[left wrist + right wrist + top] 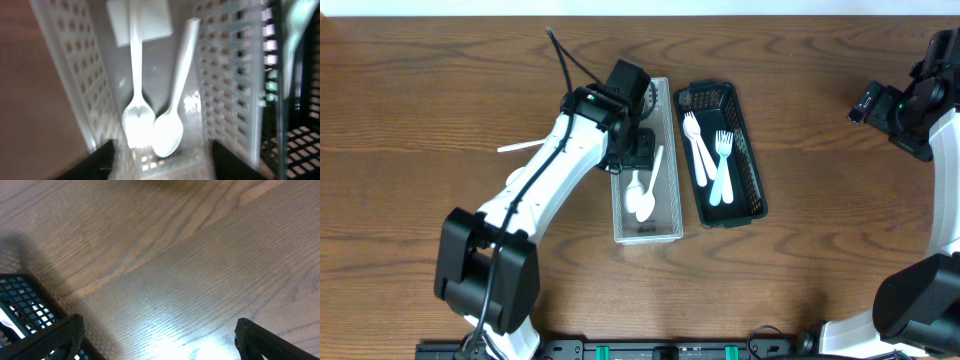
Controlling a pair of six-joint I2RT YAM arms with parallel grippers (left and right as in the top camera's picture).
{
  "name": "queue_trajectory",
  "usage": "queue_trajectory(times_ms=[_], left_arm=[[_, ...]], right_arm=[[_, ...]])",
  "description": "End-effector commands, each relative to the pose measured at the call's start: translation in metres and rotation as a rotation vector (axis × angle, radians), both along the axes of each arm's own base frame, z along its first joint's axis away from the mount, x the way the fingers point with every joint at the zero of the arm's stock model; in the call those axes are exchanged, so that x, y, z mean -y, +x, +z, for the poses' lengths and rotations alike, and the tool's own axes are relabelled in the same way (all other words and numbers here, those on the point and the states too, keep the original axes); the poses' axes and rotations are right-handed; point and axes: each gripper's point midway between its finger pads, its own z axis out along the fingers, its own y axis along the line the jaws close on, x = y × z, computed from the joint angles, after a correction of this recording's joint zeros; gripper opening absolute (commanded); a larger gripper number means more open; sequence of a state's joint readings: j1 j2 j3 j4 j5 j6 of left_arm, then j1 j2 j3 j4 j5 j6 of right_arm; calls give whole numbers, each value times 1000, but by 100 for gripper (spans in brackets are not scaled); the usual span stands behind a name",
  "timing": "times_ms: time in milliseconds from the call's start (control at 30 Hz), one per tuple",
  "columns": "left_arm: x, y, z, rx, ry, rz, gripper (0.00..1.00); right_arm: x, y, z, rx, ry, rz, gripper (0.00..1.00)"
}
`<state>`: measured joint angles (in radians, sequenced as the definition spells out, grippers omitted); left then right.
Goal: Pack container
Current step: 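Lower the spoon into the clear tray and release it, then grasp a third white spoon with the left gripper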
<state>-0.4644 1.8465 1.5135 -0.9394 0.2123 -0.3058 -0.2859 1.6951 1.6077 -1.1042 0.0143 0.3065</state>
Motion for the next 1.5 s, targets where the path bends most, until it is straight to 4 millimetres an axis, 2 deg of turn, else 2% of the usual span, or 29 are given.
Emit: queue_trajectory(times_ms=[0,100,200,233,333,467,700,867,1267,1333,1367,1400,1433,1467], left_arm=[[-15,8,29,70,13,-57,82],[-47,9,42,107,106,-124,88],[-98,17,46,129,271,-128,90],[-112,19,44,129,315,-145,90],[-141,21,34,100,363,-249,88],[-169,24,13,48,384,-364,78],[-183,34,-37,-29,331,-506,61],[-184,37,-72,-89,321,-523,59],[-186,31,-117,-185,305,-537,53],[-187,29,-123,-200,302,-538,47],[-187,28,-124,-206,301,-537,40],[-188,27,-124,-210,300,-538,31],[-187,26,-124,-214,299,-538,15],[-187,25,-122,-219,299,-536,6]], right_arm=[[0,-2,-4,-13,12,-12,99],[0,-2,-5,-15,12,-12,99],[0,-3,-5,-15,12,-12,99],[0,-2,-5,-15,12,-12,99],[0,-3,-5,-15,12,-12,99],[0,-2,-4,-12,11,-12,99],[0,0,-4,-5,9,-12,99],[0,0,-4,-5,9,-11,99],[4,-1,-4,-13,-14,-3,99],[4,-2,-4,-15,-17,-2,99],[4,-2,-4,-17,-18,-2,99],[4,-2,-4,-18,-19,-3,99],[4,-2,-4,-19,-20,-3,99],[4,-3,-4,-20,-19,-3,99]])
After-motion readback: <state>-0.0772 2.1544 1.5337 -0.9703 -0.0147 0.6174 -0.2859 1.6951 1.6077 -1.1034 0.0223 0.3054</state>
